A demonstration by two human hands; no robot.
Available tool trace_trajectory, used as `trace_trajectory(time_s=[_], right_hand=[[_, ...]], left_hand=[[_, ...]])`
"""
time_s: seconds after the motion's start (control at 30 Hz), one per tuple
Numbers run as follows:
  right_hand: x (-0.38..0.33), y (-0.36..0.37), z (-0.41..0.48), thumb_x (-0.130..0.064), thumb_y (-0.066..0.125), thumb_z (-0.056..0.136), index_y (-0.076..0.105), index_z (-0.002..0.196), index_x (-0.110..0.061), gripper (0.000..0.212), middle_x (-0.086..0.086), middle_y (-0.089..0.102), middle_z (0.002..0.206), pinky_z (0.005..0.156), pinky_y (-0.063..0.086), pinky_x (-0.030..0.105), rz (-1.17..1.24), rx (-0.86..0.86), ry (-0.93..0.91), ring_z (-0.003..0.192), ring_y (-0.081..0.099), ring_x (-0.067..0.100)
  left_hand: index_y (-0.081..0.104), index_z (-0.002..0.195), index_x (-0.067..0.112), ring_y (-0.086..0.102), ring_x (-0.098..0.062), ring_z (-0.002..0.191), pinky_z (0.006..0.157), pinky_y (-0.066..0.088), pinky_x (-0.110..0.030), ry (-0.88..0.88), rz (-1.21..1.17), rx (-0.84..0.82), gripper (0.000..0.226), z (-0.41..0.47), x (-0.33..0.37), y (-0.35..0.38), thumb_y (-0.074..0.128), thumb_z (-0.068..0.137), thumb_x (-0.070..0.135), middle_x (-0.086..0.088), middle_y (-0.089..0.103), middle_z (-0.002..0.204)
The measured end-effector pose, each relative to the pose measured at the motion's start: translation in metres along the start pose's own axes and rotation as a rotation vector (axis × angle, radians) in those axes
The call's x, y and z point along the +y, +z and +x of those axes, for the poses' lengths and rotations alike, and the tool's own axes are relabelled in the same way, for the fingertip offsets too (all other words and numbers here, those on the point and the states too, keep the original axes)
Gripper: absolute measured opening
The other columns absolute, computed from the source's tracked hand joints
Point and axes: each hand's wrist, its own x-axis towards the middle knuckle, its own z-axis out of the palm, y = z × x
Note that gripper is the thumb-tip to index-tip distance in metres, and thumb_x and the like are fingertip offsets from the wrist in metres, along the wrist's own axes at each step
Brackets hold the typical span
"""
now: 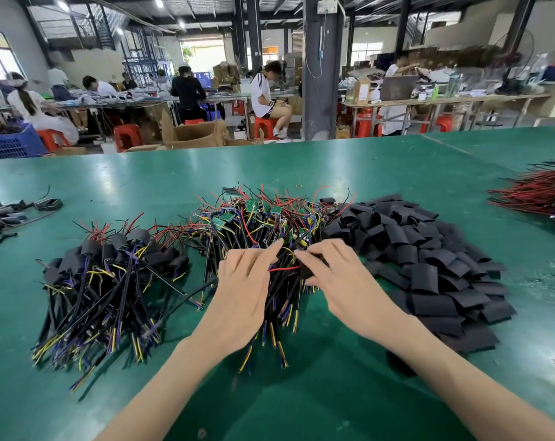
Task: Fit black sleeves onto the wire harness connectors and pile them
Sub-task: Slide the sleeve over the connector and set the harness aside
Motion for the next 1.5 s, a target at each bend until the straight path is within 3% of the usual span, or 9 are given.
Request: trace_trajectory(time_s=[0.13,0.27,0.33,0.5,0.63,0.9,1.1,1.27,1.5], right_hand=[[-0.013,-0.002,-0.001,-0.013,0.071,0.082,0.055,0.124,0.0,0.047,0.013,0.058,0.108,0.083,0.051,0.04,0.074,-0.055,0.029,0.094,0.057,0.031],[-0.012,-0.003,-0.002,-0.019,0.061,0.09,0.05,0.129,-0.005,0.043,0.009,0.054,0.118,0.082,0.042,0.025,0.146,-0.096,0.062,0.099,0.058,0.025],[-0.009,-0.003,-0.002,-0.02,0.059,0.091,0.049,0.13,-0.007,0.042,0.006,0.052,0.121,0.082,0.038,0.026,0.164,-0.101,0.069,0.097,0.059,0.023],[-0.008,-0.005,-0.003,-0.018,0.054,0.094,0.047,0.133,-0.008,0.041,0.006,0.049,0.127,0.09,0.046,0.036,0.221,-0.151,0.045,0.103,0.058,0.026],[-0.009,-0.008,-0.002,-0.012,0.063,0.088,0.055,0.124,-0.001,0.038,0.013,0.055,0.117,0.085,0.042,0.03,0.251,-0.127,0.02,0.094,0.061,0.03],[-0.005,-0.004,-0.004,-0.019,0.055,0.093,0.052,0.127,-0.007,0.036,0.004,0.05,0.119,0.091,0.041,0.032,0.447,-0.133,0.071,0.102,0.053,0.022],[-0.007,-0.002,-0.006,-0.026,0.057,0.09,0.056,0.122,-0.008,0.036,0.004,0.052,0.113,0.079,0.049,0.035,0.369,-0.106,0.034,0.089,0.058,0.022],[-0.003,-0.001,-0.006,-0.024,0.058,0.092,0.056,0.123,-0.01,0.034,0.001,0.051,0.115,0.085,0.048,0.038,0.428,-0.127,0.022,0.096,0.056,0.02],[-0.009,-0.003,-0.005,-0.016,0.069,0.084,0.061,0.118,-0.005,0.037,0.007,0.058,0.107,0.08,0.043,0.023,0.293,-0.074,-0.037,0.085,0.059,0.021]], left_hand=[[0.044,0.137,0.004,0.035,-0.011,0.12,0.109,0.019,-0.015,0.006,-0.142,0.052,0.051,0.004,0.01,0.006,0.059,0.089,0.007,-0.008,0.043,0.134],[0.058,0.121,-0.004,0.037,0.001,0.113,0.103,0.02,-0.004,-0.028,-0.185,0.045,0.046,0.006,0.004,0.004,0.073,0.078,0.005,-0.003,0.034,0.134],[0.064,0.113,-0.001,0.038,0.001,0.113,0.101,0.02,-0.001,-0.051,-0.19,0.01,0.035,0.006,0.001,0.002,0.072,0.08,0.006,-0.002,0.039,0.133],[0.067,0.105,0.005,0.048,-0.018,0.108,0.1,0.028,-0.013,-0.046,-0.11,0.003,0.023,0.004,0.002,-0.001,0.069,0.084,0.011,-0.004,0.057,0.114],[0.067,0.109,0.011,0.054,-0.023,0.092,0.088,0.04,-0.035,-0.097,-0.074,-0.001,0.024,0.006,0.003,-0.005,0.067,0.086,0.02,-0.003,0.057,0.097],[0.067,0.113,0.012,0.049,-0.013,0.085,0.082,0.031,-0.012,-0.069,-0.148,-0.066,0.028,0.005,0.003,-0.005,0.067,0.085,0.016,0.006,0.049,0.092],[0.066,0.117,0.009,0.048,-0.013,0.081,0.079,0.031,-0.006,-0.082,-0.185,-0.08,0.032,0.006,0.006,-0.007,0.067,0.085,0.015,0.005,0.048,0.09],[0.066,0.117,0.007,0.047,-0.013,0.083,0.079,0.032,-0.013,-0.044,-0.173,-0.127,0.033,0.006,0.006,-0.006,0.068,0.085,0.012,0.002,0.047,0.09],[0.06,0.127,0.008,0.041,-0.012,0.074,0.07,0.028,-0.013,-0.061,-0.148,-0.108,0.043,0.005,0.007,-0.004,0.067,0.085,0.014,0.002,0.042,0.083]])
